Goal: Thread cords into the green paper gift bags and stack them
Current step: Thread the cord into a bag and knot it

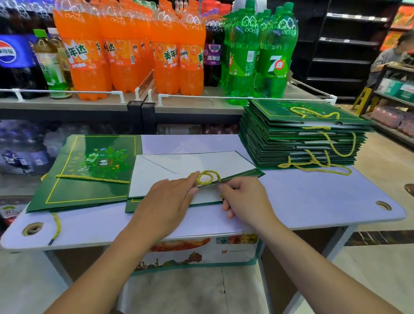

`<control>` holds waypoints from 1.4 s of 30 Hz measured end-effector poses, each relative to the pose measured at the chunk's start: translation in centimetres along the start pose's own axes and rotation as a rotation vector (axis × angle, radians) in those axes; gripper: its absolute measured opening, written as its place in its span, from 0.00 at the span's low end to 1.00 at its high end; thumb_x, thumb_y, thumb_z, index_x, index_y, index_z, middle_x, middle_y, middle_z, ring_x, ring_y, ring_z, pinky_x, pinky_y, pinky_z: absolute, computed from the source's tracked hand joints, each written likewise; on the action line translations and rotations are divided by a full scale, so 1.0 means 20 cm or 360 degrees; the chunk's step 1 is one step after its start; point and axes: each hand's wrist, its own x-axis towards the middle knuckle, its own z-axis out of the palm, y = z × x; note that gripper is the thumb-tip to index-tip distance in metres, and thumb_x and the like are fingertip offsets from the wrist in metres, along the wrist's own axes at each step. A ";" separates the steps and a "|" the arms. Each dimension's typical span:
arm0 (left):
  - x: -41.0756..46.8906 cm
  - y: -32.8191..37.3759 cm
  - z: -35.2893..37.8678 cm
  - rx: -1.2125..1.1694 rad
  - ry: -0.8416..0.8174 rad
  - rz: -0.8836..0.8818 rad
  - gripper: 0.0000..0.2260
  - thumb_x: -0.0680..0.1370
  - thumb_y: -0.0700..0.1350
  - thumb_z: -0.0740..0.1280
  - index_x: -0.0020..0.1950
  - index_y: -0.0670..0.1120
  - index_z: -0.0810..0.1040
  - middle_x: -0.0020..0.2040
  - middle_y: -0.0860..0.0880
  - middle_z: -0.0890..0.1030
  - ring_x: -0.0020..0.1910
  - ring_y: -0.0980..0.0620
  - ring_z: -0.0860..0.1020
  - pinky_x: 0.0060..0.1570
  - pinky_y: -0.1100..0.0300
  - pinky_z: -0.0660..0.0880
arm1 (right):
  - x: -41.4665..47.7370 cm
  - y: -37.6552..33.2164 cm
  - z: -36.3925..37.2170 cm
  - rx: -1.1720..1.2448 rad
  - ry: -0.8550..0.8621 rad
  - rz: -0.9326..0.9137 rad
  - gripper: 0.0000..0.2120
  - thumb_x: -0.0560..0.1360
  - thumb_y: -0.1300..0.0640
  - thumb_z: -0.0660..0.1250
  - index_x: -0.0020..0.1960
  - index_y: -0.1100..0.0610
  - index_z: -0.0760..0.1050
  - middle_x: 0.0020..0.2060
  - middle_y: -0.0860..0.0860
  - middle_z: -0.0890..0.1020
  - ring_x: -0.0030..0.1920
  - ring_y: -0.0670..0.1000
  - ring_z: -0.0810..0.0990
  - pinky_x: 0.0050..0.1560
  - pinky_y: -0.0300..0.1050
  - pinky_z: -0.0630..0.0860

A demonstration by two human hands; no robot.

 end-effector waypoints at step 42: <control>0.56 -0.01 -0.25 -0.2191 -0.0132 -0.1097 0.11 0.80 0.46 0.71 0.62 0.48 0.82 0.42 0.48 0.77 0.29 0.54 0.70 0.29 0.62 0.71 | -0.09 0.14 -0.01 -0.1274 -0.0483 -0.0602 0.33 0.77 0.23 0.47 0.80 0.31 0.52 0.84 0.52 0.49 0.83 0.54 0.44 0.81 0.55 0.41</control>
